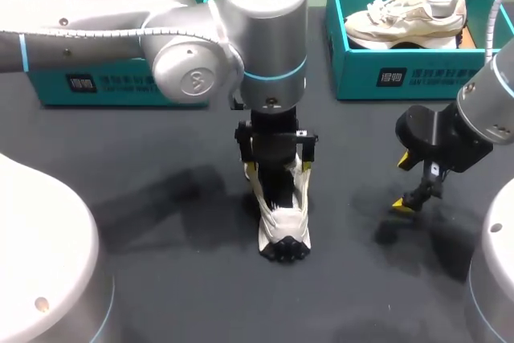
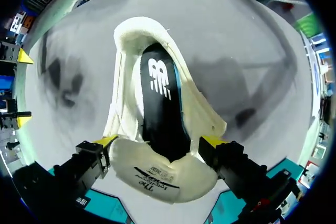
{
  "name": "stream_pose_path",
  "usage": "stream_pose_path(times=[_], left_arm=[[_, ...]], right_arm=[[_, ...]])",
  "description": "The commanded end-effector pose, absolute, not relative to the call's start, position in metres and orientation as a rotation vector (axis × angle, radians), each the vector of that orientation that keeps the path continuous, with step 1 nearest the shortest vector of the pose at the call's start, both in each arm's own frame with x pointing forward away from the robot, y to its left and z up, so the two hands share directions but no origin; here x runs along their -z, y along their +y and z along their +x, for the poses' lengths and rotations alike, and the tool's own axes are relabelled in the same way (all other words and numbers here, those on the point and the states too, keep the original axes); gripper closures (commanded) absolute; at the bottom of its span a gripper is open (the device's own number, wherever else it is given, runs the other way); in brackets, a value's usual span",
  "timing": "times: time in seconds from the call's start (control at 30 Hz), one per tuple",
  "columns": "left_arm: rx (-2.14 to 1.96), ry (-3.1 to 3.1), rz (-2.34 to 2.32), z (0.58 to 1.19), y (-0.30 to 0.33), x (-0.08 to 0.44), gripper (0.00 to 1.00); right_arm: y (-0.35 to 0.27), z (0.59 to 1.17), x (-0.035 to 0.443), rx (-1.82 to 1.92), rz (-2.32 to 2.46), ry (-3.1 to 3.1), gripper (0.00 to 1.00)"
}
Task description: Take the shoe out of the shoebox, open the shoe tongue, remove and reinsert the insole, then place the shoe into the shoebox
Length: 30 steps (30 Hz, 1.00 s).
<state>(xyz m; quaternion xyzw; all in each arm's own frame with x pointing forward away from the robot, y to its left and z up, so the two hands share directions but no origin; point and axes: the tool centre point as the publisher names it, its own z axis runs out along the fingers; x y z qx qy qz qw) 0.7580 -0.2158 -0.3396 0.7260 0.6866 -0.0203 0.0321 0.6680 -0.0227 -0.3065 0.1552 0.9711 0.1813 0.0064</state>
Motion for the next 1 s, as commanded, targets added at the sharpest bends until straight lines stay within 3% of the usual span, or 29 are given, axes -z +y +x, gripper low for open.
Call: stream_pose_path(times=[0.03,0.77,0.87,0.9,1.0], left_arm=[[0.07,2.118,2.241,0.767,-0.213,0.334,0.0],[0.061,2.19,2.204,0.84,-0.193,0.282,0.0],[0.062,2.199,2.221,0.851,-0.194,0.277,0.15],[0.062,2.201,2.225,0.854,-0.195,0.275,0.27],[0.058,2.21,2.22,0.859,-0.195,0.271,0.49]], right_arm=[[-0.022,0.667,0.307,-0.564,0.487,3.036,0.0],[-0.022,0.667,0.307,-0.564,0.487,3.036,0.0],[-0.022,0.667,0.307,-0.564,0.487,3.036,0.0],[-0.022,0.667,0.307,-0.564,0.487,3.036,0.0],[-0.022,0.667,0.307,-0.564,0.487,3.036,0.0]])
